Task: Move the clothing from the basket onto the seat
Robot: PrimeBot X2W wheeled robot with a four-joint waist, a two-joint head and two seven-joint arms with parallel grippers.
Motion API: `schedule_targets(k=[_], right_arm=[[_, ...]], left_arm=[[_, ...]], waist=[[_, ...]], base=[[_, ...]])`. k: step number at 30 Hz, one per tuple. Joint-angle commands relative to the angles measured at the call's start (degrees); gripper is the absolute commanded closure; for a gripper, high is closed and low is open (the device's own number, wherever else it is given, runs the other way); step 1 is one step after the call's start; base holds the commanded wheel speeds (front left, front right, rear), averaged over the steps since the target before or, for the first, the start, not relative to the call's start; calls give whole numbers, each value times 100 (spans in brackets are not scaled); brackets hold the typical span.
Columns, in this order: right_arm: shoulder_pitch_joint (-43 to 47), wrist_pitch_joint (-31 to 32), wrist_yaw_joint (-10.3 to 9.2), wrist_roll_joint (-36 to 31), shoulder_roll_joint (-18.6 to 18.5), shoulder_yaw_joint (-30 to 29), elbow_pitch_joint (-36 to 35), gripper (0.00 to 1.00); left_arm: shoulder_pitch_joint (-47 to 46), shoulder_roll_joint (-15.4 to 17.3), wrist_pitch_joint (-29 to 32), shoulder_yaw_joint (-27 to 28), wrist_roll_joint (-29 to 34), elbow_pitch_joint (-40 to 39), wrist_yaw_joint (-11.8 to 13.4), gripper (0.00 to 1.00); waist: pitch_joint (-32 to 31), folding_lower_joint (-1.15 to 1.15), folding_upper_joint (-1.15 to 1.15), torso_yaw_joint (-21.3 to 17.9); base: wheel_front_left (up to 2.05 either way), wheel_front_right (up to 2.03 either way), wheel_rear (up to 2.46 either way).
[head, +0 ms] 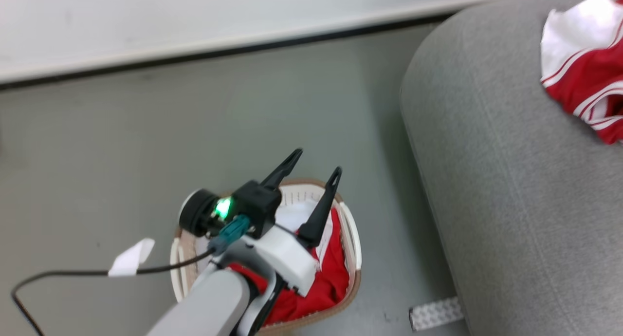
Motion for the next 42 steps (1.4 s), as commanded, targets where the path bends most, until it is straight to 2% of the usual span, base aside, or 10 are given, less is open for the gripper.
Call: schedule_targets(k=[1, 8, 13, 18, 24, 31, 36, 42], right_arm=[[261, -37, -13, -31, 61, 67, -214, 0], [1570, -48, -13, 294, 544, 612, -1847, 0], [2653, -39, -13, 474, 858, 858, -2873, 0], [3545, 141, -13, 498, 1243, 1070, -3541, 0], [4296, 173, -13, 546, 1539, 1303, -3873, 0], [4810, 105, -13, 532, 1702, 1446, -3853, 0], [5078, 49, -12, 564, 1741, 1547, -3732, 0], [4965, 4, -13, 734, 1746, 1612, -3672, 0]], left_arm=[[201, 30, -119, 54, -110, 61, 54, 0], [926, 1, -703, 344, -377, 302, 385, 0], [1450, 134, -1113, 631, -544, 497, 621, 0], [1936, 295, -1424, 934, -624, 650, 779, 0], [2513, 358, -1558, 1464, -658, 776, 895, 0], [3084, 144, -1550, 2177, -396, 580, 767, 0], [3386, -133, -1551, 2560, -188, 568, 536, 0], [3469, -385, -1551, 2817, 66, 624, 222, 0]], waist=[[-486, 1, 0, 32], [-1458, 1, 0, 289], [-1995, 1, 0, 525], [-2271, 1, 0, 734], [-2430, 1, 0, 912], [-2511, 1, 0, 994], [-2544, 1, 0, 1036], [-2528, 1, 0, 1034]], base=[[0, 0, 0], [0, 0, 0], [0, 0, 0], [0, 0, 0], [0, 0, 0], [0, 0, 0], [0, 0, 0], [0, 0, 0]])
